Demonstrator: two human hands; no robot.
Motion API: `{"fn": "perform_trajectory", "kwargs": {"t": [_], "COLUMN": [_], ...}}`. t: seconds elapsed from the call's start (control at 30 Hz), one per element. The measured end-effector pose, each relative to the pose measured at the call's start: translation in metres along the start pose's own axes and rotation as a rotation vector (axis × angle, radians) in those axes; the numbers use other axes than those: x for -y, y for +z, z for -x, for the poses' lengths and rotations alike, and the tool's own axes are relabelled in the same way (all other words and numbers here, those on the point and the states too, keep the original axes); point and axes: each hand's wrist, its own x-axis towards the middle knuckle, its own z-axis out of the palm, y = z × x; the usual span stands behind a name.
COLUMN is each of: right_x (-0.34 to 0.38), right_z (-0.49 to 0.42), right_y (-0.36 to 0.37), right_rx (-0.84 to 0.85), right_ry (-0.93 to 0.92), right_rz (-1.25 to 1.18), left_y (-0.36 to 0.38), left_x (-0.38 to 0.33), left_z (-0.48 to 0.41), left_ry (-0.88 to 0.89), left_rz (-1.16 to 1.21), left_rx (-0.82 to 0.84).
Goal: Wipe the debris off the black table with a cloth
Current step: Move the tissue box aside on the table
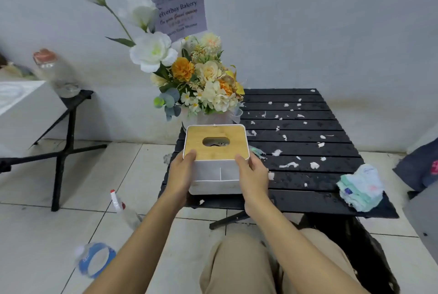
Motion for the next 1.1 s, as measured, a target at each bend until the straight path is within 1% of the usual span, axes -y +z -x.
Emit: {"fn": "perform_trajectory", "kwargs": {"t": [0.13, 0.23, 0.27, 0.33, 0.43, 0.57, 0.63, 0.73, 0.87, 1.0, 1.1], "right_x": [-0.017, -0.02, -0.017, -0.006, 0.014, 0.028, 0.031, 0.034, 0.036, 0.034, 0.037], "right_z": [0.003, -0.004, -0.008, -0.018, -0.037, -0.063, -0.075, -0.089, -0.095, -0.097, -0.094], "right_y": [0.016, 0.016, 0.016, 0.016, 0.026, 0.052, 0.062, 0.071, 0.077, 0.076, 0.067], "right_rx": [0.037, -0.027, -0.067, -0.099, 0.001, 0.155, 0.2, 0.193, 0.163, 0.165, 0.121], "right_ry": [0.008, -0.002, -0.051, -0.215, -0.4, -0.604, -0.625, -0.61, -0.598, -0.631, -0.633], "right_rz": [0.067, 0.087, 0.099, 0.175, 0.372, 0.72, 0.874, 1.051, 1.046, 1.035, 0.897], "left_y": [-0.023, -0.03, -0.03, -0.03, -0.026, -0.019, -0.018, -0.019, -0.018, -0.017, -0.017], "left_x": [0.01, 0.018, 0.021, 0.025, 0.033, 0.04, 0.041, 0.044, 0.044, 0.042, 0.039], "left_z": [-0.006, -0.011, -0.013, -0.016, -0.018, -0.019, -0.02, -0.022, -0.024, -0.021, -0.018], "left_ry": [-0.005, 0.011, 0.015, 0.032, 0.082, 0.151, 0.169, 0.17, 0.166, 0.173, 0.185], "left_rz": [-0.02, -0.025, -0.028, -0.052, -0.093, -0.104, -0.121, -0.136, -0.15, -0.154, -0.201], "left_rx": [0.009, 0.044, 0.052, 0.048, 0.01, -0.093, -0.104, -0.104, -0.106, -0.116, -0.11]}}
